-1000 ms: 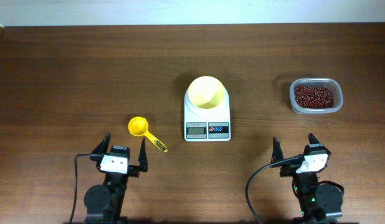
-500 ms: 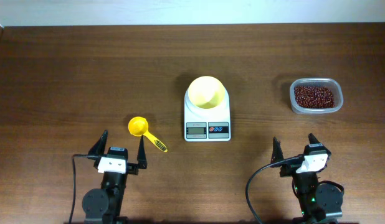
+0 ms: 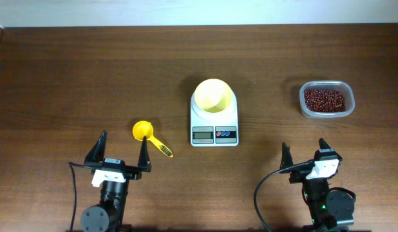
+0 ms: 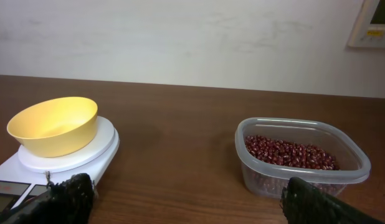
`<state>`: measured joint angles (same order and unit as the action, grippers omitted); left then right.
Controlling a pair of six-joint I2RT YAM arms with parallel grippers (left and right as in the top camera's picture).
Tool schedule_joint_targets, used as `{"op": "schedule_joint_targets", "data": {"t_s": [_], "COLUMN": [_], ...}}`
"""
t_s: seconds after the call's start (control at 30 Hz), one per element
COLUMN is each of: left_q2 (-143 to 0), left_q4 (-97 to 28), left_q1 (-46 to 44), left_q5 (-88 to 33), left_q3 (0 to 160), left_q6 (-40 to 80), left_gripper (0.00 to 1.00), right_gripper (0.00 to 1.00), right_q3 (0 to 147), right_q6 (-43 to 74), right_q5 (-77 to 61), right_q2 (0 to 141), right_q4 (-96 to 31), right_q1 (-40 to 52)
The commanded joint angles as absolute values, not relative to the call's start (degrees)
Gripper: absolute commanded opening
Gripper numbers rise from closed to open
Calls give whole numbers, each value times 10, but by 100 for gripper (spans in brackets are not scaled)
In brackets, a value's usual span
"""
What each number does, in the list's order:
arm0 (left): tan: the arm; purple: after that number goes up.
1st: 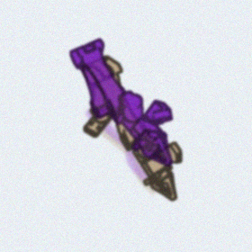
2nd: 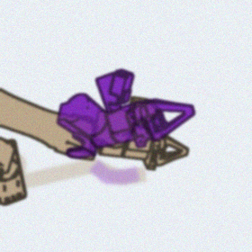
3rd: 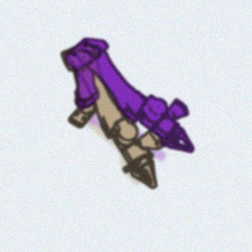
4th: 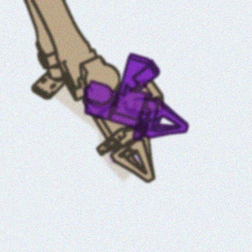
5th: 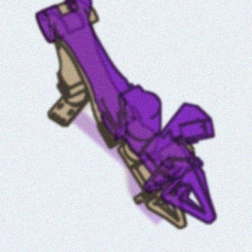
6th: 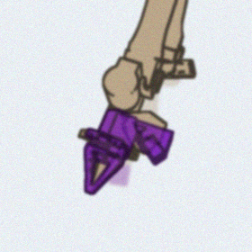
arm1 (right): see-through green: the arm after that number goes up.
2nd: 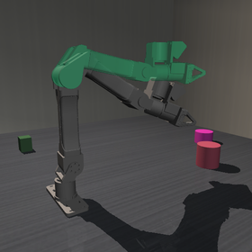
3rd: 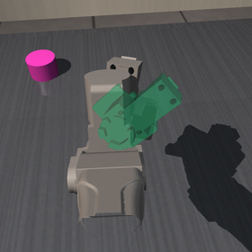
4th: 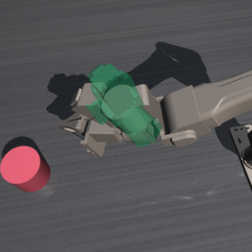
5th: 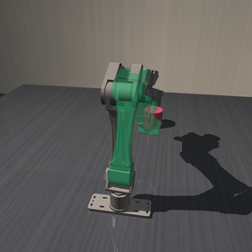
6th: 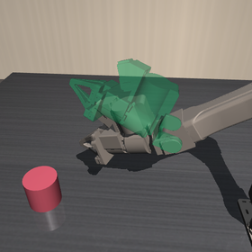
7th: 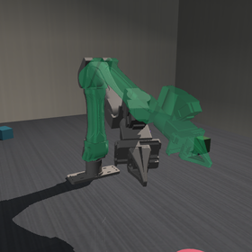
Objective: Scoop item into bowl and weigh 50g on scale
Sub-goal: 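Move the left gripper down over the yellow scoop's bowl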
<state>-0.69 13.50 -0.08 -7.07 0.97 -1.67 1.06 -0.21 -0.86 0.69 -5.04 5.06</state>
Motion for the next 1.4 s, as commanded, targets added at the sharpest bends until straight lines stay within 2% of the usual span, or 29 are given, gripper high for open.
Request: {"op": "schedule_joint_targets", "data": {"t_s": [0.0, 0.37, 0.7, 0.83, 1.03, 1.2, 1.37], "left_q2": [-15, -200, -465, -551, -592, -593, -602], "left_q4": [131, 91, -188, -241, -253, -261, -263], "left_q1": [0, 0, 2, 2, 2, 2, 2], "left_q5": [-77, -70, -60, -64, -84, -153, -152], "left_q3": [51, 182, 454, 530, 540, 540, 540], "left_q6": [-6, -6, -6, -6, -6, -6, -6], "left_gripper": [99, 99, 99, 99, 98, 99, 99], "right_gripper": [99, 99, 99, 98, 99, 99, 99], "right_q3": [6, 6, 6, 6, 6, 6, 6], "right_q6": [-2, -2, -2, -2, -2, -2, -2], "right_q5": [-4, -4, -4, -4, -4, -4, -4], "right_q2": [5, 5, 5, 5, 5, 5, 5], "right_q4": [-51, -51, -51, -51, -51, -51, -51], "right_q1": [51, 51, 51, 51, 51, 51, 51]}}
